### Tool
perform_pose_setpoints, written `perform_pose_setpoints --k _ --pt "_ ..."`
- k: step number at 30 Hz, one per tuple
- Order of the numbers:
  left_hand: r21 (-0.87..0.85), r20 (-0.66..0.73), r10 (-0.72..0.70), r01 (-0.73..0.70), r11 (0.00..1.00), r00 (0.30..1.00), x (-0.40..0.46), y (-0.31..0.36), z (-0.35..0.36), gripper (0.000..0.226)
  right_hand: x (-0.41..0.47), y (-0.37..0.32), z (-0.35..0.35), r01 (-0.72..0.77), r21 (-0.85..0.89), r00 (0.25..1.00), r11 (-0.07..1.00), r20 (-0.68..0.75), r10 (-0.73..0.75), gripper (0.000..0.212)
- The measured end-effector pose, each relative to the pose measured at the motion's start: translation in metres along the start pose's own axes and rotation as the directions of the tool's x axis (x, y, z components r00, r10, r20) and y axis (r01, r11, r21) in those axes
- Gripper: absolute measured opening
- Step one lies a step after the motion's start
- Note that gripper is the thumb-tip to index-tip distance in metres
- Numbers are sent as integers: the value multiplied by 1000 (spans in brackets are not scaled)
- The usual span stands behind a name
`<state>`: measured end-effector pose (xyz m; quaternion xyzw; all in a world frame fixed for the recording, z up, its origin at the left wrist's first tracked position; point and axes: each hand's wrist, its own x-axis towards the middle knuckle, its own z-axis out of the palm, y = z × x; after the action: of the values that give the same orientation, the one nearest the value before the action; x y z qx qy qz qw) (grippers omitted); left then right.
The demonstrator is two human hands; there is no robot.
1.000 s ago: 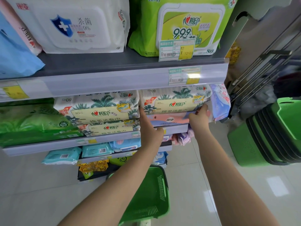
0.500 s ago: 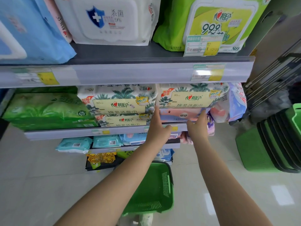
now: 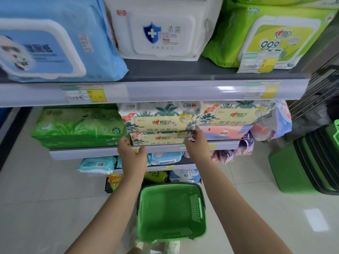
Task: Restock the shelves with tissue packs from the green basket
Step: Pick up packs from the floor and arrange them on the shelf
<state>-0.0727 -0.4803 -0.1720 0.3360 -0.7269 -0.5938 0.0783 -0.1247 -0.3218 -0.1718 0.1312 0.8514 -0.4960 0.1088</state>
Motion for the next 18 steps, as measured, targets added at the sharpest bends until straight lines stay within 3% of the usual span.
perform_pose_setpoints --k 4,9,15,18 --pt "33 114 16 -20 999 993 24 16 -11 31 7 -11 7 -65 88 997 994 -34 68 34" --pt "92 184 10 -27 995 983 25 31 -13 51 9 -16 10 -74 136 996 988 -39 80 24" --pt "77 184 -18 4 997 983 31 33 -13 51 9 -21 15 -81 143 993 986 -72 92 17" --pt "68 173 -64 53 996 983 36 35 -11 53 11 -22 16 -87 143 991 986 -87 100 23"
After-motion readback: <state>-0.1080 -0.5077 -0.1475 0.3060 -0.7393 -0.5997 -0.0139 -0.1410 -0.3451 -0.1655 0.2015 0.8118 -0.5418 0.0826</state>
